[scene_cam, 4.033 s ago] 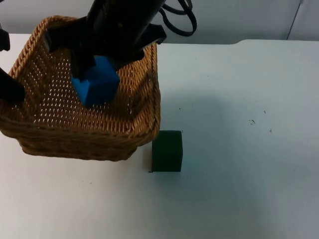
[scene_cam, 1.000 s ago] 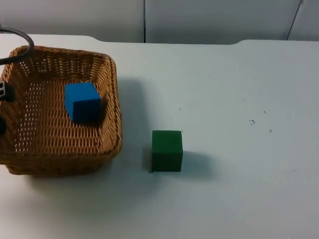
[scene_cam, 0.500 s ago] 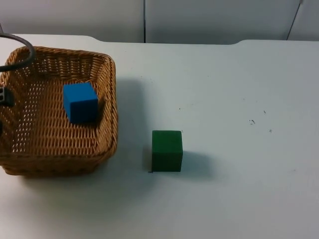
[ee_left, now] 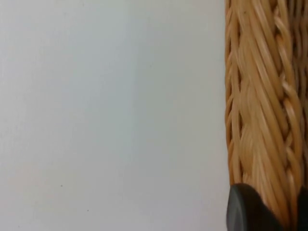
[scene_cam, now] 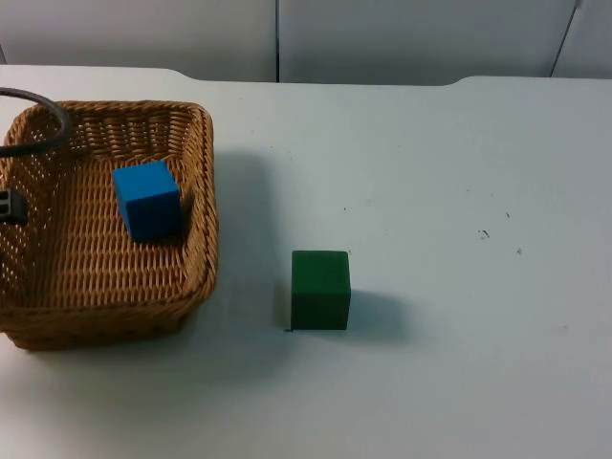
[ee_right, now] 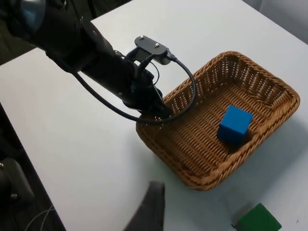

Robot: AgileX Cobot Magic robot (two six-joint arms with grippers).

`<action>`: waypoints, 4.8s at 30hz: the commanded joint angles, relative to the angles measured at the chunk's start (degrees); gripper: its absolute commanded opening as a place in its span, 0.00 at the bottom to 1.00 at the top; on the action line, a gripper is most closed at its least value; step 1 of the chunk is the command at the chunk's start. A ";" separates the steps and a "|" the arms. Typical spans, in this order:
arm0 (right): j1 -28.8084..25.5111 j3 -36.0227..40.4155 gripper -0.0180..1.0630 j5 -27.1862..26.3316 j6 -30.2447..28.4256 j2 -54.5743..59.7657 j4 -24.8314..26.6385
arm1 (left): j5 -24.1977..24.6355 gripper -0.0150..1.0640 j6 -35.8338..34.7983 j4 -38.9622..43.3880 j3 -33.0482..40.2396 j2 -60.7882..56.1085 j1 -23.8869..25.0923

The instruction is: Pick up the basket with the left hand and place the blue cube into the basket with the right hand.

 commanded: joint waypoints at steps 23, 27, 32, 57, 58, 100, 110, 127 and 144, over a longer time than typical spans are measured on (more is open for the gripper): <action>0.22 0.35 0.78 -0.24 -0.57 -0.29 0.00 | -7.85 0.59 0.25 1.87 -0.36 0.49 0.00; 0.22 0.35 0.78 -0.24 -0.68 -0.29 0.00 | -8.86 0.62 0.25 2.10 -0.36 0.02 0.00; 0.22 0.35 0.78 -0.02 -1.02 -0.29 0.00 | -11.22 0.62 0.25 4.79 -0.36 -4.37 0.00; 0.22 0.35 0.78 -2.80 -6.19 -0.29 -0.75 | 11.60 0.62 -6.42 5.12 -0.36 -48.13 0.00; 0.26 0.35 0.78 -3.05 -6.62 -0.43 -0.75 | 12.63 0.62 -6.97 5.16 -0.36 -50.21 0.00; 8.01 45.25 0.99 -15.17 -2.50 -35.88 -4.17 | 49.40 0.99 -39.63 37.14 -0.36 -92.41 0.00; 8.01 48.99 0.99 -12.92 -2.93 -43.28 -4.20 | 53.74 0.99 -51.54 49.58 0.32 -100.12 0.00; 8.01 48.99 0.99 -0.41 -2.31 -58.95 -4.20 | 53.22 0.99 -60.46 63.01 5.68 -100.12 0.00; 8.44 50.03 0.99 15.20 2.85 -72.25 -3.33 | 48.54 0.99 -60.74 66.31 7.80 -100.12 0.00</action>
